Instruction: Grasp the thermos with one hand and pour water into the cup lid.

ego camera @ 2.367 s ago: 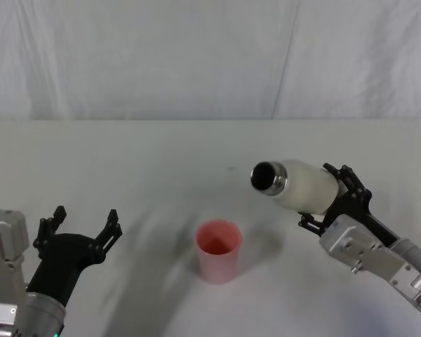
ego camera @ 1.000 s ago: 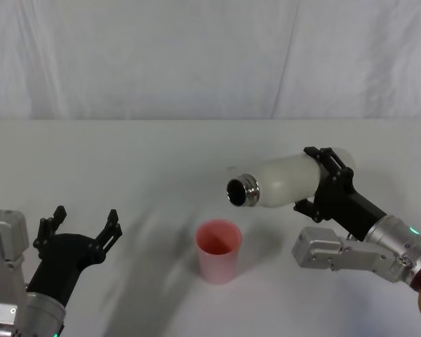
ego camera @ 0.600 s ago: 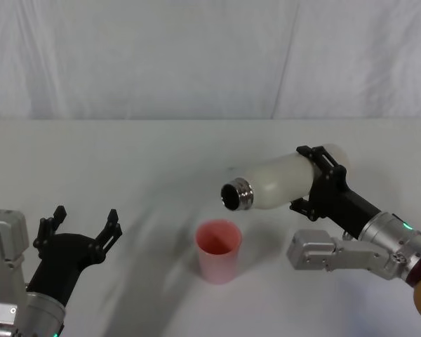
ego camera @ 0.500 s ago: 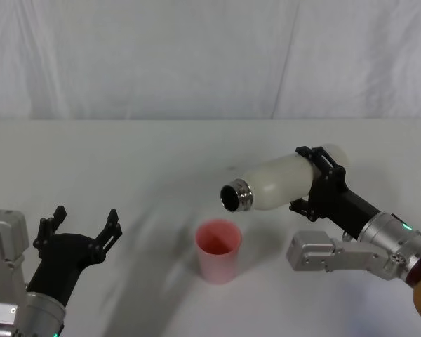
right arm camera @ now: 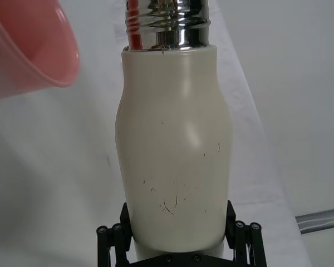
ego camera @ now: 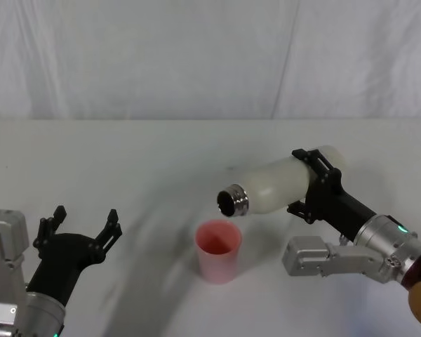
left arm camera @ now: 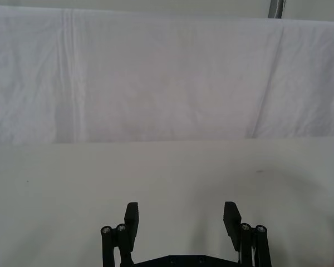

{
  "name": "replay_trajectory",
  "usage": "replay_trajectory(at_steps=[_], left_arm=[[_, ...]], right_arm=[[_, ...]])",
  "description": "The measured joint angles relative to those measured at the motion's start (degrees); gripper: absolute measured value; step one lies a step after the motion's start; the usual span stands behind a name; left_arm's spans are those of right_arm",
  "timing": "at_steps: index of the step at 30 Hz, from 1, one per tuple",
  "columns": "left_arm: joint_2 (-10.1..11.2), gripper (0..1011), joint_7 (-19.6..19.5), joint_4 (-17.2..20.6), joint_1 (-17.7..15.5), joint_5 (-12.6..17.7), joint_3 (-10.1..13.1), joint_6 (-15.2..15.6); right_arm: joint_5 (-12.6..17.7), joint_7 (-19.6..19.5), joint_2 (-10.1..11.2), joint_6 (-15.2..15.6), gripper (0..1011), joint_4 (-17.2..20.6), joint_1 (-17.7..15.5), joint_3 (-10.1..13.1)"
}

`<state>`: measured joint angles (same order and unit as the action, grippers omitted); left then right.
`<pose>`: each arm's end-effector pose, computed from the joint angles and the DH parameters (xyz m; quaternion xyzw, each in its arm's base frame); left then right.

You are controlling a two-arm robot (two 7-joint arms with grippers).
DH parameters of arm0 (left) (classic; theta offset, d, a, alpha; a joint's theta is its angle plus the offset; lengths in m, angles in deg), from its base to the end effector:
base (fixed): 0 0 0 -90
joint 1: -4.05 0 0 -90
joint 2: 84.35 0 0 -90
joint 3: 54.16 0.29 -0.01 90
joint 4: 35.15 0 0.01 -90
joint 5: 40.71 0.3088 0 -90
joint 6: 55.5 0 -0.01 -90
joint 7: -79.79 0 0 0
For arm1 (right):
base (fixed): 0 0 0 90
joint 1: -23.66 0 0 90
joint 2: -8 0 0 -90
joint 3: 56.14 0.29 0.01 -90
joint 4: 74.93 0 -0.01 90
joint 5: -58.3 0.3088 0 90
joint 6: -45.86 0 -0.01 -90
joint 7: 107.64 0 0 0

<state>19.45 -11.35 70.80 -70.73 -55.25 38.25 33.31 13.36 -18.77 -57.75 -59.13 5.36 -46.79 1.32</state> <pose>0.2529 0.0375 -0.2853 -0.0174 0.0065 0.6616 0.7496 0.3867 0.0151 -0.2793 -0.2579 -0.5506 -0.3474 0.7140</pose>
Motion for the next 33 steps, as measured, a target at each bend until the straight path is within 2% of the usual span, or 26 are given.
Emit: replay_trajectory(at_steps=[33], left_arm=[[0.0, 1001, 0.0, 0.0, 0.0, 0.0, 0.0, 0.0]], right_arm=[[-4.5, -3.2, 0.7, 0.9, 956, -2.0, 1.3, -2.6]])
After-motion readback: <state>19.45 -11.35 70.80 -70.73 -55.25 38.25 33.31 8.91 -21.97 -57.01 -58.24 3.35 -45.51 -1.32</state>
